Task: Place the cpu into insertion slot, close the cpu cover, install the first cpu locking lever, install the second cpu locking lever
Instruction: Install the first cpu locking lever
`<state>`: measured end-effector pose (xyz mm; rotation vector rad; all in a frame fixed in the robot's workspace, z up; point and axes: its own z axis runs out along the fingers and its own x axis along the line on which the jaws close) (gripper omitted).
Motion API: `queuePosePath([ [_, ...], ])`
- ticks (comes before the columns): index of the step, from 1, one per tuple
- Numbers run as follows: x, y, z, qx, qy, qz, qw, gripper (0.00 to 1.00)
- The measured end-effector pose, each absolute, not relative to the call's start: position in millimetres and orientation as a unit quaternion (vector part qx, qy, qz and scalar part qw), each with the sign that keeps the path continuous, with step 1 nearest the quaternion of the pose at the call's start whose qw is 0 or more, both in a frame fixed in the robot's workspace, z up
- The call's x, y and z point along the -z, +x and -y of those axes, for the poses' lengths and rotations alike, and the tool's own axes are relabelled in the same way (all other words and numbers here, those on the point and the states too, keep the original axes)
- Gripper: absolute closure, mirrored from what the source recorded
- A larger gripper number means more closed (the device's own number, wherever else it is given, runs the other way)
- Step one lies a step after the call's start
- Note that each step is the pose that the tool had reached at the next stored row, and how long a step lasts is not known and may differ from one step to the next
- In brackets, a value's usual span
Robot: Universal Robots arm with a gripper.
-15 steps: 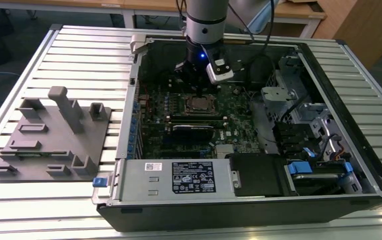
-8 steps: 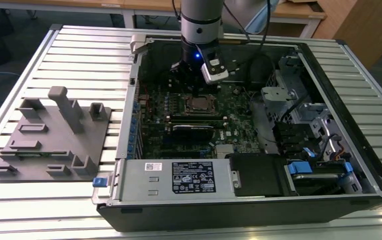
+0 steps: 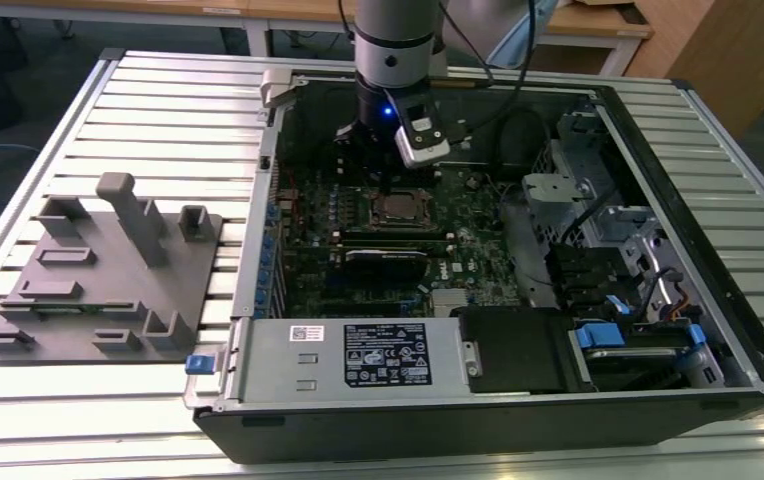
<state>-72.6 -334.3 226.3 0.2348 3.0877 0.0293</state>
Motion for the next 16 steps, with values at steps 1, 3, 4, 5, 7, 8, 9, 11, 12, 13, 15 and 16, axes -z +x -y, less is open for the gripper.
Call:
queuePosePath([
  [1, -226.2, -72.6, 334.3, -0.010, 0.076, -0.997, 0.022, 0.90],
  [3, -226.3, -72.7, 334.3, -0.009, 0.076, -0.997, 0.022, 0.90],
  [4, -226.1, -72.6, 334.3, -0.009, 0.076, -0.997, 0.020, 0.90],
  [5, -226.0, -72.6, 334.3, -0.009, 0.076, -0.997, 0.016, 0.90],
  [7, -225.8, -72.6, 334.3, -0.008, 0.076, -0.997, 0.007, 0.90],
  [8, -225.6, -72.6, 334.3, -0.008, 0.076, -0.997, 0.002, 0.90],
  [9, -225.5, -72.6, 334.3, -0.008, 0.076, -0.997, -0.002, 0.90],
  [11, -225.6, -72.7, 334.3, -0.007, 0.076, -0.997, -0.005, 0.90],
  [12, -225.6, -72.7, 334.3, -0.007, 0.076, -0.997, -0.005, 0.90],
  [13, -225.5, -72.6, 334.3, -0.007, 0.076, -0.997, -0.005, 0.90],
  [15, -225.5, -72.6, 334.3, -0.007, 0.076, -0.997, -0.006, 0.90],
  [16, -225.5, -72.6, 334.3, -0.007, 0.076, -0.997, -0.007, 0.90],
])
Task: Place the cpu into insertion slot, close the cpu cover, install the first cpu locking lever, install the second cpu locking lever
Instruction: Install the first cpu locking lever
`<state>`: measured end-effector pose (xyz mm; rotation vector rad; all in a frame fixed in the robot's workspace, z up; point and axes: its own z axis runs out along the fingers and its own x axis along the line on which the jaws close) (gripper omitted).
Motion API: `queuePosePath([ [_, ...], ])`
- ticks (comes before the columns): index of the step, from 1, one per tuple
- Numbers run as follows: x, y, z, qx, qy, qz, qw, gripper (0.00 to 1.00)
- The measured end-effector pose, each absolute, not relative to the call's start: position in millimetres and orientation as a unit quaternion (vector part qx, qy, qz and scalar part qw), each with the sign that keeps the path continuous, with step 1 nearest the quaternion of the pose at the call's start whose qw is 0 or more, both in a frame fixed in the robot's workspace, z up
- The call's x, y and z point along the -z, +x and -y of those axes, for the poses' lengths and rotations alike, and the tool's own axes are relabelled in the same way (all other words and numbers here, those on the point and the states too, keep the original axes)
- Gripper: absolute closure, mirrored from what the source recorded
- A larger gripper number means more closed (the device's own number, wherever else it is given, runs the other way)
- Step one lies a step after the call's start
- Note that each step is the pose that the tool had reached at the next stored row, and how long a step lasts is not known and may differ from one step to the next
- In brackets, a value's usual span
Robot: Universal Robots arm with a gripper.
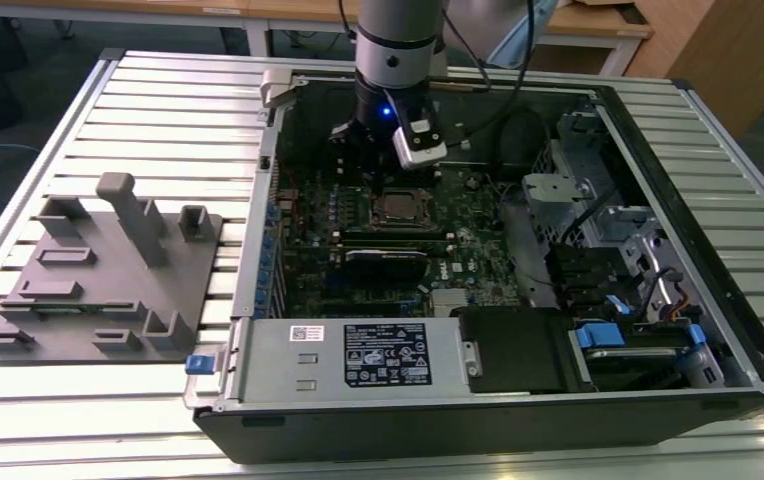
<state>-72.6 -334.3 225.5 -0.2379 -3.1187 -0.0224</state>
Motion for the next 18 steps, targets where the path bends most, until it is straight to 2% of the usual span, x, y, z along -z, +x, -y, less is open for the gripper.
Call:
queuePosePath([
  [18, -241.5, -72.6, 334.3, 0.007, -0.076, 0.997, 0.007, 0.90],
])
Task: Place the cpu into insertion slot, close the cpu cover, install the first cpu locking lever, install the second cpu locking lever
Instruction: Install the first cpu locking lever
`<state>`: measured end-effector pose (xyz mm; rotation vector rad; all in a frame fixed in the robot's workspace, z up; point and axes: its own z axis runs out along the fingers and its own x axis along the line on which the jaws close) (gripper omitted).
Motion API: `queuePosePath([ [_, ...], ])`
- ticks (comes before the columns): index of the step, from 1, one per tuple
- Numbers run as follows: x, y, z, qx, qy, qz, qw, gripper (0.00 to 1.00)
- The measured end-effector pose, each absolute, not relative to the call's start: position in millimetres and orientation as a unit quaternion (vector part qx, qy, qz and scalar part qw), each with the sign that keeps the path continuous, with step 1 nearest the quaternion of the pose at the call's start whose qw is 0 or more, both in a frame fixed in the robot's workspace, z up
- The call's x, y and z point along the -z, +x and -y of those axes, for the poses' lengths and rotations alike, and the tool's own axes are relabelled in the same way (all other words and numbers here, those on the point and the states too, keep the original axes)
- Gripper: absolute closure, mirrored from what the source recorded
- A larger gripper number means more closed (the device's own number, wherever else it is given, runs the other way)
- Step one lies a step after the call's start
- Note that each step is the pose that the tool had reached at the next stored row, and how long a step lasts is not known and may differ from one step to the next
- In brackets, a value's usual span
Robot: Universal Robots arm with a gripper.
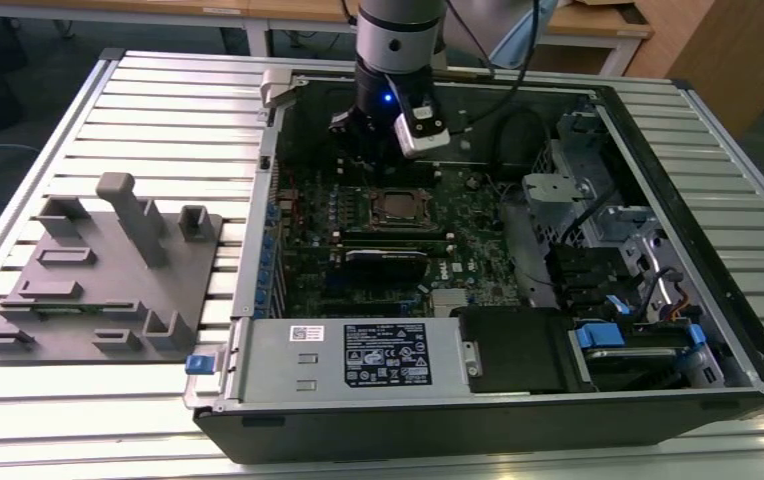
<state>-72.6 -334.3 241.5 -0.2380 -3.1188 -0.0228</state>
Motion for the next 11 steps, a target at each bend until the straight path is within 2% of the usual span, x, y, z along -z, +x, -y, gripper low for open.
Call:
queuePosePath([
  [11, -241.4, -83.6, 334.3, 0.007, -0.076, 0.997, 0.007, 0.90],
])
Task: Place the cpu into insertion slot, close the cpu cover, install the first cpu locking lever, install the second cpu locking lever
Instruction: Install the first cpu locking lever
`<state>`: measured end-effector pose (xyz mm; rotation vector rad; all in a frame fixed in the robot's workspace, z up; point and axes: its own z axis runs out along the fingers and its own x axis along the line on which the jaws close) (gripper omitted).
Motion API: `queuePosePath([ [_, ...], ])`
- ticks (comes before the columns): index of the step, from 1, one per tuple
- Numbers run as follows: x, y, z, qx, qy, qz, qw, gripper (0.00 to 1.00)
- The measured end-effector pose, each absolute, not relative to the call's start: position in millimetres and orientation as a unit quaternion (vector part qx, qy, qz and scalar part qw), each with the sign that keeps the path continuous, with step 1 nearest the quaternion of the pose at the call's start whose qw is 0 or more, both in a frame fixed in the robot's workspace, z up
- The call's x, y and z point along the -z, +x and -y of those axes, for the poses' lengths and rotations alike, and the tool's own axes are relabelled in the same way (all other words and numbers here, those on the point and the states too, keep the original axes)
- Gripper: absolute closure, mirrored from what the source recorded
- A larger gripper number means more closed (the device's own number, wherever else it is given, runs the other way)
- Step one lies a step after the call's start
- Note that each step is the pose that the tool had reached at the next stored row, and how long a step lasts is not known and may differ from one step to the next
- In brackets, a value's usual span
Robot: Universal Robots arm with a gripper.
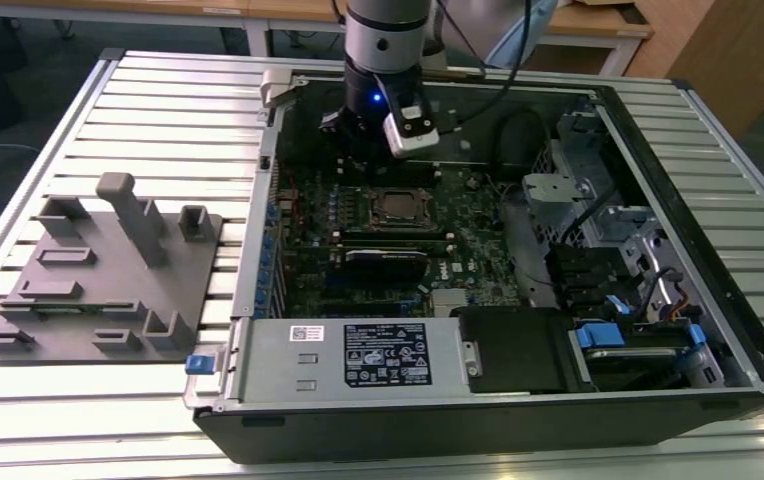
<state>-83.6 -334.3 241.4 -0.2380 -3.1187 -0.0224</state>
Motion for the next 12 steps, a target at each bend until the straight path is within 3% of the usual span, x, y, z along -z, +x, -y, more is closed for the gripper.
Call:
queuePosePath([
  [12, -241.3, -94.9, 334.3, 0.007, -0.076, 0.997, 0.007, 0.90],
])
